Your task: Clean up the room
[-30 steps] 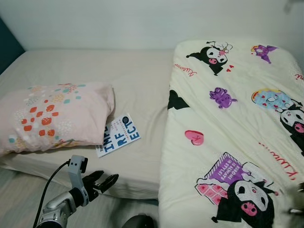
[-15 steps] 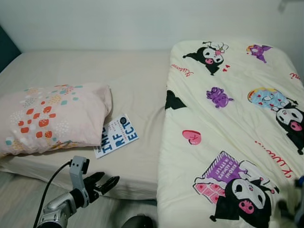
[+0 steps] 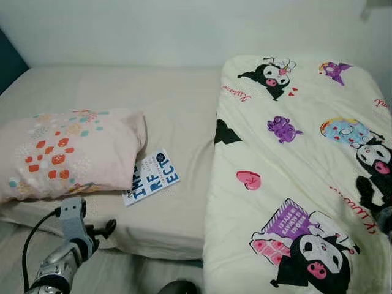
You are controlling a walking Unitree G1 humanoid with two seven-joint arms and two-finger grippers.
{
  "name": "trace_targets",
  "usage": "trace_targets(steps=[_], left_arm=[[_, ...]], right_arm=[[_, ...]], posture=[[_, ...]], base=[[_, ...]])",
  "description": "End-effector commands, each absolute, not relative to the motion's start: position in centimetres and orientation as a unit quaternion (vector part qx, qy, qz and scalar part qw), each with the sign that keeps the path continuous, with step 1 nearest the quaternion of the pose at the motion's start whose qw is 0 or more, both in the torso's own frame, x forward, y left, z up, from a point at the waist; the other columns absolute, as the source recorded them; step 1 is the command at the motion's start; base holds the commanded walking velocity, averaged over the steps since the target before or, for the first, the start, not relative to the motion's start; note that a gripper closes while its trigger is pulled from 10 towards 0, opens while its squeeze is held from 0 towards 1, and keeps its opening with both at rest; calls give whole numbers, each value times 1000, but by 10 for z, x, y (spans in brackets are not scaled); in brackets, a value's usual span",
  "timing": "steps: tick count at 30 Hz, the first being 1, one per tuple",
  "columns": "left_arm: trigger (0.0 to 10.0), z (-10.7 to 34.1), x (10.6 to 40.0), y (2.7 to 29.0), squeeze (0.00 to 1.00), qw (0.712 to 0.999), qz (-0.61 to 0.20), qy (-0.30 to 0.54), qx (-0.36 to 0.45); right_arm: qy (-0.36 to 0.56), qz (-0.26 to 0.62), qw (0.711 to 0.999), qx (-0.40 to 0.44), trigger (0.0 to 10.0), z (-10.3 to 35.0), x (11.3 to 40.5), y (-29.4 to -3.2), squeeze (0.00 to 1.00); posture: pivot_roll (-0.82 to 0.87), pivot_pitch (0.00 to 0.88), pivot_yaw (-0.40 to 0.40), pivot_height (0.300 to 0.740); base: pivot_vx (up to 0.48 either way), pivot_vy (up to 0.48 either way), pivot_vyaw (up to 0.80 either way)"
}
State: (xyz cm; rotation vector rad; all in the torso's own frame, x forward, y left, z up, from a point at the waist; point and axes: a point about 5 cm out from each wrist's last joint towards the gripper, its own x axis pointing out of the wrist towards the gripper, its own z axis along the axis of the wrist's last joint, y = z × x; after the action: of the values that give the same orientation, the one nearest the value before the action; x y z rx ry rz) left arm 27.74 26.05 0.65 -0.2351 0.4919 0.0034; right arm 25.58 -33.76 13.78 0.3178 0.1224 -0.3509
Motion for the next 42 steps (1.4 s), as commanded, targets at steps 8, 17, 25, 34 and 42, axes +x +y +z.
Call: trace_targets(steps=[8, 17, 25, 34, 42], left_arm=[[10000, -15, 256, 255, 0, 953, 21, 272, -130], [10000, -48, 217, 251, 0, 924, 69, 349, -144], [10000, -70, 182, 250, 0, 893, 130, 397, -168], [10000, -77, 177, 236, 0, 882, 139, 421, -161], [10000, -76, 195, 203, 0, 884, 126, 421, -158]], right_arm=[[98, -107, 970, 193, 10000, 104, 273, -278, 0], [195, -25, 967, 161, 10000, 49, 280, -208, 0], [290, 8, 953, 83, 10000, -3, 261, -185, 0], [378, -9, 926, 21, 10000, -51, 218, -201, 0], [373, 52, 926, -21, 10000, -54, 221, -190, 0]], posture=[[-136, 156, 123, 692], [-138, 138, 110, 730], [-135, 115, 91, 740], [-120, 105, 76, 740], [-120, 100, 79, 740]], base=[[-45, 0, 0], [0, 0, 0], [0, 0, 0], [0, 259, 306], [0, 465, 800]])
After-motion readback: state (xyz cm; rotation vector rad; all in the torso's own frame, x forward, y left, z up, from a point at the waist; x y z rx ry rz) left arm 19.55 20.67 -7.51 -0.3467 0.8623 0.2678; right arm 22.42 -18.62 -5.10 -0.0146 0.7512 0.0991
